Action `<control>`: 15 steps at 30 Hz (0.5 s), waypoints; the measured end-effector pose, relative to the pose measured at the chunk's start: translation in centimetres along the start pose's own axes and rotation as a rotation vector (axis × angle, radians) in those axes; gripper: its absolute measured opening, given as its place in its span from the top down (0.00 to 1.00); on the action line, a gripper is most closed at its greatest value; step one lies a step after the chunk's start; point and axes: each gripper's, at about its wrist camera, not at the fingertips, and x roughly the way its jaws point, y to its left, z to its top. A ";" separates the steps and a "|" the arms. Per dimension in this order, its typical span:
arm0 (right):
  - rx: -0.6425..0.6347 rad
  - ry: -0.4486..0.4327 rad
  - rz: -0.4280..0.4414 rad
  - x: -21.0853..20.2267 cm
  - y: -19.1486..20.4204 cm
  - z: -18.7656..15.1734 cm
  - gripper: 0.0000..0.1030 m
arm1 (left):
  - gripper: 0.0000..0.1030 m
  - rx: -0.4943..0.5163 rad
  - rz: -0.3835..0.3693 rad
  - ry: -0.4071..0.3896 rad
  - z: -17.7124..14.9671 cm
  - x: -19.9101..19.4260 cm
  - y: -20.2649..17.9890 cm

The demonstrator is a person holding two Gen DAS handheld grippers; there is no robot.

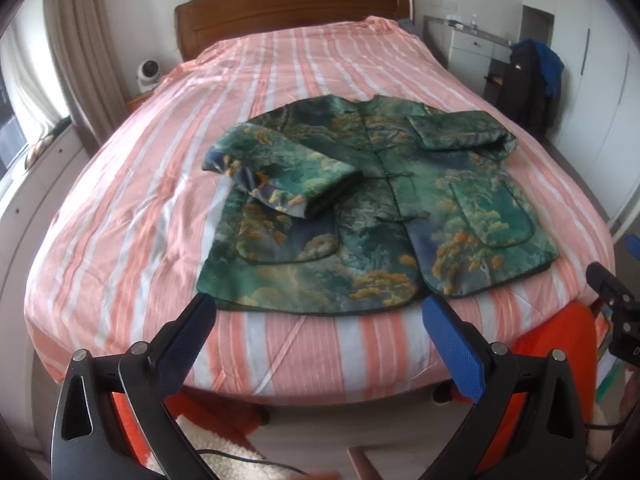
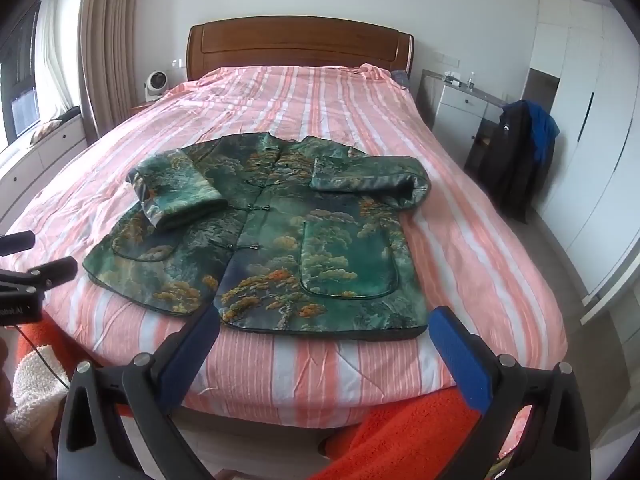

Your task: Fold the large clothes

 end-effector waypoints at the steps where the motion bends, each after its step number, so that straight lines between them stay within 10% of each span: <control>1: 0.003 0.000 -0.001 -0.1 -0.2 -0.1 0.00 | 0.00 -0.006 0.009 -0.002 0.0 0.0 0.1; 15: 0.024 0.023 -0.028 0.4 -0.4 -0.1 0.00 | 0.00 0.006 0.020 -0.029 0.2 0.0 0.3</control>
